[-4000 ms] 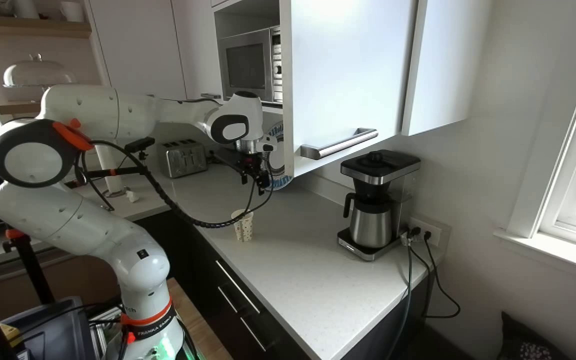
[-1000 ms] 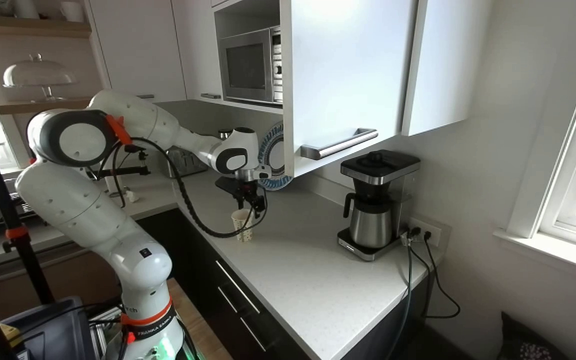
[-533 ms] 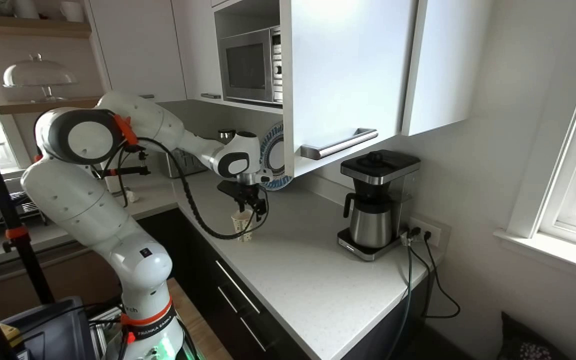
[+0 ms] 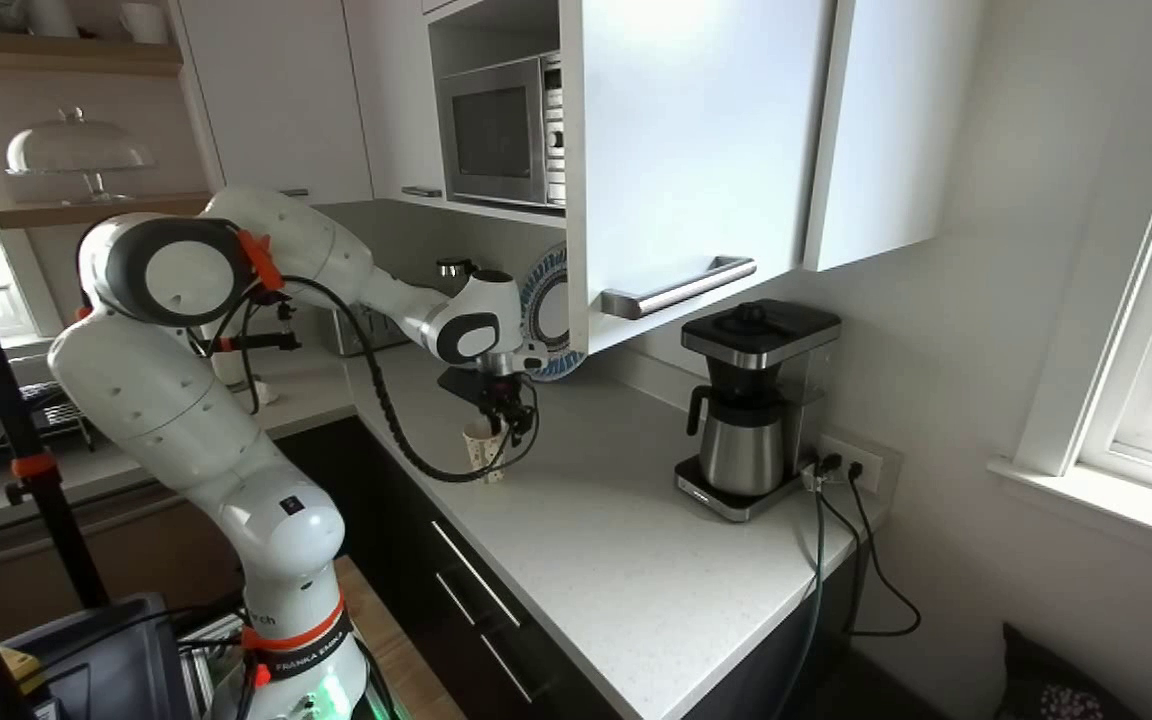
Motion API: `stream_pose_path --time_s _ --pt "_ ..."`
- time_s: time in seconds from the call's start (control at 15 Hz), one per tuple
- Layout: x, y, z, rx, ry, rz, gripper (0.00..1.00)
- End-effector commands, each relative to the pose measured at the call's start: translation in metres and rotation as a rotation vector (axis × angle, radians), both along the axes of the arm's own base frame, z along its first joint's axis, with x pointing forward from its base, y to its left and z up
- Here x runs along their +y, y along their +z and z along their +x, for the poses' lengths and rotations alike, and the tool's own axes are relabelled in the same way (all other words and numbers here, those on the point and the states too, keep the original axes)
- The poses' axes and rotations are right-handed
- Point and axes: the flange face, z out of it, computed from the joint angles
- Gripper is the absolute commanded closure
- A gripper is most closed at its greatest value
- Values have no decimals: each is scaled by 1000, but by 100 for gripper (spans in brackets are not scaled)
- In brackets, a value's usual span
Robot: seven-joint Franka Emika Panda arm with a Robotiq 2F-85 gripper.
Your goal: Turn the cup upside down
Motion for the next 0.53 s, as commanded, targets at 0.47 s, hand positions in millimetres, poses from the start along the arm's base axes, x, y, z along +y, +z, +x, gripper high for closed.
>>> stream_pose_path --time_s 0.47 --pt "-3 -5 5 8 34 0 100"
